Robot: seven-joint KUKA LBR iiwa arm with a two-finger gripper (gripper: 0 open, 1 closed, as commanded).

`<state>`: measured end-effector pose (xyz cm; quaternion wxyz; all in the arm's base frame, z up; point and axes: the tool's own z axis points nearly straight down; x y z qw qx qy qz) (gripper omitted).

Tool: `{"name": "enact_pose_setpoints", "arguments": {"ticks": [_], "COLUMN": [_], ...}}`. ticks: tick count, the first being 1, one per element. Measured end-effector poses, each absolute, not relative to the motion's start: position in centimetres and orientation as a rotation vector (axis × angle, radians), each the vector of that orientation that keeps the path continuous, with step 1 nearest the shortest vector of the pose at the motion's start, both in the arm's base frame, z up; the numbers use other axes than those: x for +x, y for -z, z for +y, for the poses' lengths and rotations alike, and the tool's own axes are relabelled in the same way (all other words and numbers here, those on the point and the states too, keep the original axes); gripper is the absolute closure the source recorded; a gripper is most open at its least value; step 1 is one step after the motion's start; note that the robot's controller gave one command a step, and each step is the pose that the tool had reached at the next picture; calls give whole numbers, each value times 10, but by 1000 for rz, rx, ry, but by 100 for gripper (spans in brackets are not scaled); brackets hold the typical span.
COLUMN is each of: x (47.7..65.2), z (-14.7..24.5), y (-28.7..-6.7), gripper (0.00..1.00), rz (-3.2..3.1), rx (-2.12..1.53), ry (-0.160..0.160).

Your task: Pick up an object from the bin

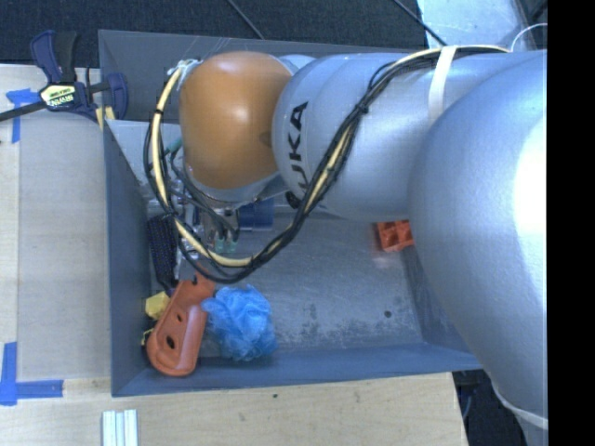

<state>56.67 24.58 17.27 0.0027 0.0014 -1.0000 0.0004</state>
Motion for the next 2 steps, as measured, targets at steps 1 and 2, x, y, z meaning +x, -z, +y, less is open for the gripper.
{"name": "enact_pose_setpoints", "arguments": {"ticks": [1,2], "x": [569,518], "z": [245,241], "y": [-177,-76], "gripper": [0,0], "rz": [-3144,-3023], "rx": [-2,949], "ry": [2,7]}}
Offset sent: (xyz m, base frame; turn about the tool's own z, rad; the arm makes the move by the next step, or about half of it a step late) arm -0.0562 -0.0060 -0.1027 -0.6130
